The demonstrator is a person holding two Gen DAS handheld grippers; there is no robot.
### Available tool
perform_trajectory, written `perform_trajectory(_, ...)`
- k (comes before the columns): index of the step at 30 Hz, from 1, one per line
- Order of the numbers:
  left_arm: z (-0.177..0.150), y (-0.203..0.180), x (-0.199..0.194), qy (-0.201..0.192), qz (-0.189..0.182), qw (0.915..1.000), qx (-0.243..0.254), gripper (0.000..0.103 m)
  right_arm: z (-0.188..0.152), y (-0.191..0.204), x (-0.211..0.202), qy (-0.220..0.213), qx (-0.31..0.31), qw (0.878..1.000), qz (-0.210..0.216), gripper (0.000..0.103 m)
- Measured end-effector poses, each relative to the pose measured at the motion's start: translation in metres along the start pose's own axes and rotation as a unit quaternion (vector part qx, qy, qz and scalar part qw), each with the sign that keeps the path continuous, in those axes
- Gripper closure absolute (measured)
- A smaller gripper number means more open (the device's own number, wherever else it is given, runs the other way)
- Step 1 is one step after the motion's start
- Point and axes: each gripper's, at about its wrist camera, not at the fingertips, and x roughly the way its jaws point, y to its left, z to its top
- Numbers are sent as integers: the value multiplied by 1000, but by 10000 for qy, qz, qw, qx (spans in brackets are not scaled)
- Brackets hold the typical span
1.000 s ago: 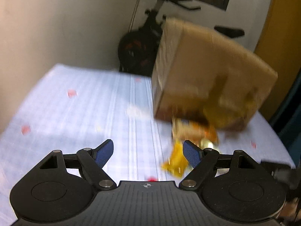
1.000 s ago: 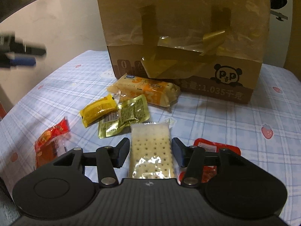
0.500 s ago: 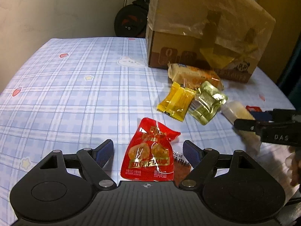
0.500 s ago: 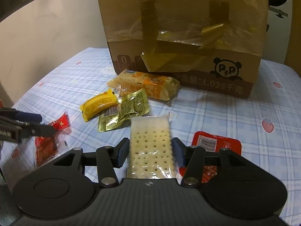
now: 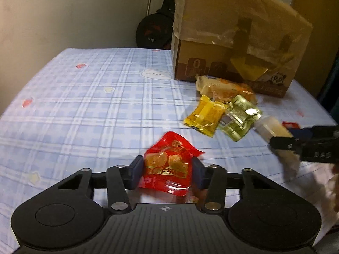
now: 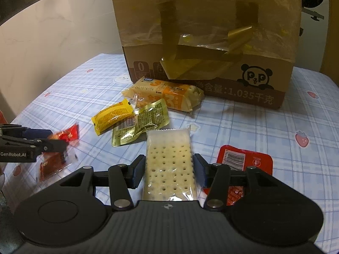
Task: Organize snacks
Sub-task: 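Grasp the red candy packet with the left tool while the right tool grasps the cracker pack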
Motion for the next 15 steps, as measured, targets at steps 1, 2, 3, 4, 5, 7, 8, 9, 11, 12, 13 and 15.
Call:
perform_trajectory(1, -1, 0, -1, 3, -16, 10000, -29, 58, 0, 0, 0, -2, 10, 10000, 9, 51)
perform_trajectory(2, -2, -1, -3, 6, -14, 10000, -50, 58, 0, -1, -1, -8, 29, 10000, 22, 51)
perform_trajectory(3, -4, -1, -4, -3, 14, 10000, -66, 59, 0, -1, -1, -17, 57, 10000, 35, 51)
perform_trajectory(4, -5, -2, -6, -11, 45, 10000, -81, 59, 0, -1, -2, -27, 84, 10000, 38, 52)
perform_trajectory(5, -6, -2, -8, -25, 63, 9999, -106, 59, 0, -1, -3, -33, 90, 9999, 32, 52)
perform_trajectory(7, -8, -1, -13, -74, 46, 9998, -167, 59, -1, 0, -4, -50, 90, 9999, 38, 53)
perform_trajectory(8, -8, -1, -14, -94, 38, 9998, -189, 59, -2, 0, -5, -56, 95, 9999, 55, 53)
perform_trajectory(9, -8, -1, -16, -112, 42, 9997, -212, 59, -2, 0, -5, -59, 102, 9999, 74, 53)
perform_trajectory(11, -7, -1, -19, -152, 40, 9995, -271, 59, -2, -1, -6, -59, 137, 9998, 132, 53)
perform_trajectory(12, -6, 0, -21, -177, 32, 9994, -308, 59, -2, -1, -7, -67, 146, 9997, 158, 53)
perform_trajectory(13, -5, 0, -22, -200, 18, 9992, -331, 59, -2, -1, -9, -89, 145, 9997, 172, 53)
perform_trajectory(15, -2, -3, -25, -228, 1, 9993, -293, 59, 0, -1, -12, -138, 145, 9996, 214, 53)
